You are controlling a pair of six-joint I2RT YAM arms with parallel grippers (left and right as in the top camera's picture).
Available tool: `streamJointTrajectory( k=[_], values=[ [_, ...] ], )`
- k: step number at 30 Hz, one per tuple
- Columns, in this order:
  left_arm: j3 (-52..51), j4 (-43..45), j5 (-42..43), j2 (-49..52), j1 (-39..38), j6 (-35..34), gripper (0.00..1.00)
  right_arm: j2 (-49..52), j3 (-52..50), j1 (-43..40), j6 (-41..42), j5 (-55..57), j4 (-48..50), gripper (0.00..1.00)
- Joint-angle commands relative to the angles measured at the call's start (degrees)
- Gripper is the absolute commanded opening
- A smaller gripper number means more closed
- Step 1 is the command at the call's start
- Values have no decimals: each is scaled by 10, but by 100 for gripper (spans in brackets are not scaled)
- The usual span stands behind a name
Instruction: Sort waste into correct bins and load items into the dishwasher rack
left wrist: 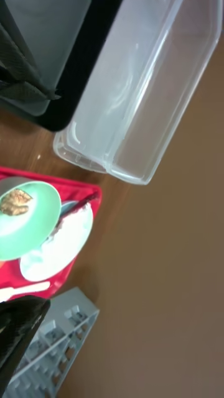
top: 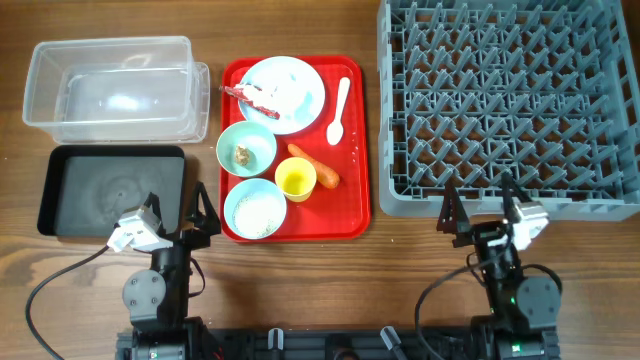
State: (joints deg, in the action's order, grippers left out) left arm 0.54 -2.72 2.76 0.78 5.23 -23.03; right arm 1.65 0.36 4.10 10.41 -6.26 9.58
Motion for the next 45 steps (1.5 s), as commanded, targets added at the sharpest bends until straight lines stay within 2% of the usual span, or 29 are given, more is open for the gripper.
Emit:
streamJointTrajectory(
  k=[1, 5, 8, 14, 15, 21, 23, 27, 29, 31, 33, 36, 38, 40, 41, 43, 45],
  values=[
    [4, 23, 43, -4, -2, 3, 100, -3, 16, 2, 1, -28, 13, 100],
    [46, 19, 58, 0, -2, 3, 100, -3, 50, 2, 0, -29, 14, 100],
    [103, 16, 93, 43, -2, 34, 100, -3, 79, 2, -14, -29, 16, 100],
    [270, -71, 102, 214, -3, 38, 100, 10, 139, 2, -31, -42, -6, 100],
    [318, -101, 123, 261, -3, 73, 100, 36, 154, 2, -40, -61, -6, 100],
    [449, -202, 125, 374, -3, 76, 100, 215, 283, 2, -91, -158, -36, 100],
    [463, -209, 125, 389, -3, 76, 100, 297, 362, 2, -104, -191, -85, 100],
    [495, -235, 125, 404, -3, 74, 100, 400, 486, 2, -104, -198, -203, 100],
    [556, -287, 124, 439, -3, 74, 100, 456, 571, 2, -104, -204, -305, 100],
    [681, -420, 125, 538, -3, 74, 100, 531, 679, 2, -104, -204, -443, 100],
    [757, -503, 124, 609, -18, 79, 100, 570, 726, 2, -104, -204, -509, 100],
    [821, -559, 124, 714, -71, 79, 100, 617, 756, 2, -104, -204, -576, 100],
    [820, -555, 108, 765, -94, 78, 100, 637, 756, 2, -104, -204, -590, 100],
    [820, -553, 117, 828, -100, 72, 100, 661, 756, 2, -64, -204, -594, 100],
    [820, -553, 150, 856, -100, 72, 100, 670, 756, 2, -32, -206, -602, 100],
    [820, -536, 204, 911, -104, 72, 100, 690, 756, 2, -30, -212, -610, 100],
    [820, -530, 176, 951, -128, 72, 99, 700, 756, 2, -30, -212, -611, 100]
  ],
)
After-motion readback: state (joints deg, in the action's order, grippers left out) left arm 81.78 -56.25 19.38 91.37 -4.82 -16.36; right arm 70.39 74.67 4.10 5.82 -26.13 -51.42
